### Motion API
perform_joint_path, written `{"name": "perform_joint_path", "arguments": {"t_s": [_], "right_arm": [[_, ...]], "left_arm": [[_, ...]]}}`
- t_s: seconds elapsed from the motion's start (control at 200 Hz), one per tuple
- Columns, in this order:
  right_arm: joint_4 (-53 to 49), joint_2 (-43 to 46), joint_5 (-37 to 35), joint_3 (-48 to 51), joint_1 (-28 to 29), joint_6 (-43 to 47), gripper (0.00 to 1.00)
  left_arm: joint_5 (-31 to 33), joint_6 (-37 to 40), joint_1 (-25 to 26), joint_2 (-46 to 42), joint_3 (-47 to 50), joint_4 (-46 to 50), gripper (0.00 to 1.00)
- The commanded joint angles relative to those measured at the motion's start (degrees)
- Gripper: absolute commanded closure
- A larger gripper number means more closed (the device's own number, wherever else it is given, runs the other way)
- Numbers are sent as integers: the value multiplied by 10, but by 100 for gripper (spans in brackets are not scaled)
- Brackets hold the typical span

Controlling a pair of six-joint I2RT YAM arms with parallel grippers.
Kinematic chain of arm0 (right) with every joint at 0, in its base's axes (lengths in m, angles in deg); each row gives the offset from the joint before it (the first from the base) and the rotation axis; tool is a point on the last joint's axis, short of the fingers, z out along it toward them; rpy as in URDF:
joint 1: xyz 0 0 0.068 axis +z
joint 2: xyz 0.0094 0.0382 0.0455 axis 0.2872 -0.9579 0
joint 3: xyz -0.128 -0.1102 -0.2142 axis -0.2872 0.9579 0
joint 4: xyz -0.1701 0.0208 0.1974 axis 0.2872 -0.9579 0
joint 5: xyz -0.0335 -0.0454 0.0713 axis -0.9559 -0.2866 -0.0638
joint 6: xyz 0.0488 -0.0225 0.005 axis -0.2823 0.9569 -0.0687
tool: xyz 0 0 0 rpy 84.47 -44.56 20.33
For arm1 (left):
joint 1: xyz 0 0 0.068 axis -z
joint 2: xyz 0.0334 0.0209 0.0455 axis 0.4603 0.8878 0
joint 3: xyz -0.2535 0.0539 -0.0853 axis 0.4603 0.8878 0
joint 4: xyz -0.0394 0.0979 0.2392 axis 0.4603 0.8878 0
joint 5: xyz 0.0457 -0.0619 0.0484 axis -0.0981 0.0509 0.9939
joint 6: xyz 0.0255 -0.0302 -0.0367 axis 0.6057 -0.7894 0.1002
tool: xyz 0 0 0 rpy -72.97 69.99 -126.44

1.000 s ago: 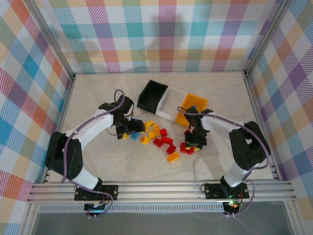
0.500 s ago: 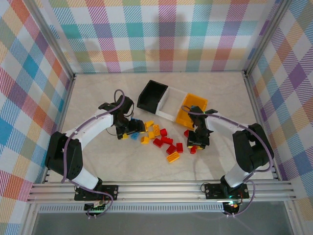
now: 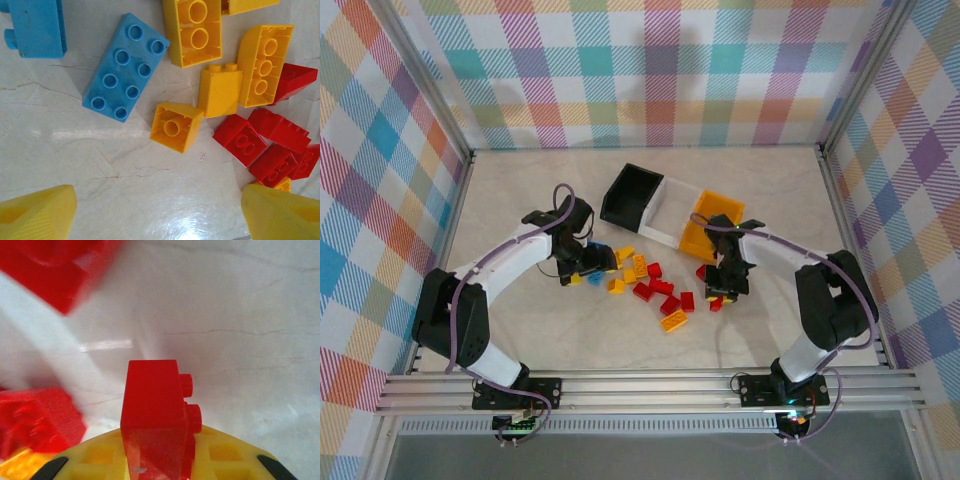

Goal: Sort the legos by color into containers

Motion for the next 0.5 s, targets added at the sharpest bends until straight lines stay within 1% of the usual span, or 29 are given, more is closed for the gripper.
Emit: {"name": "perform_joint_path", "arguments": {"t_s": [0.0,0.075,0.16,0.25,0.38,0.495], "right_arm": [[-44,40,6,-91,-3,9,80],[-53,25,13,-158,-3,16,80],[-50,-24,27,-235,-4,24,80],[-46,-94,41,-320,-5,30,80],[-42,-199,35,-445,-5,43,79],[-62,-291,35,-554,-5,54,79]], "left_arm": [[-1,-11,-8,-12,4,-6,14],[-2,-12,-8,-11,3,-8,14],[-3,-13,-8,-13,1,-8,14],[-6,-12,-8,-17,-2,-4,14],[-1,-4,-8,-27,-6,14,14],[4,3,-8,-37,-9,31,14]]}}
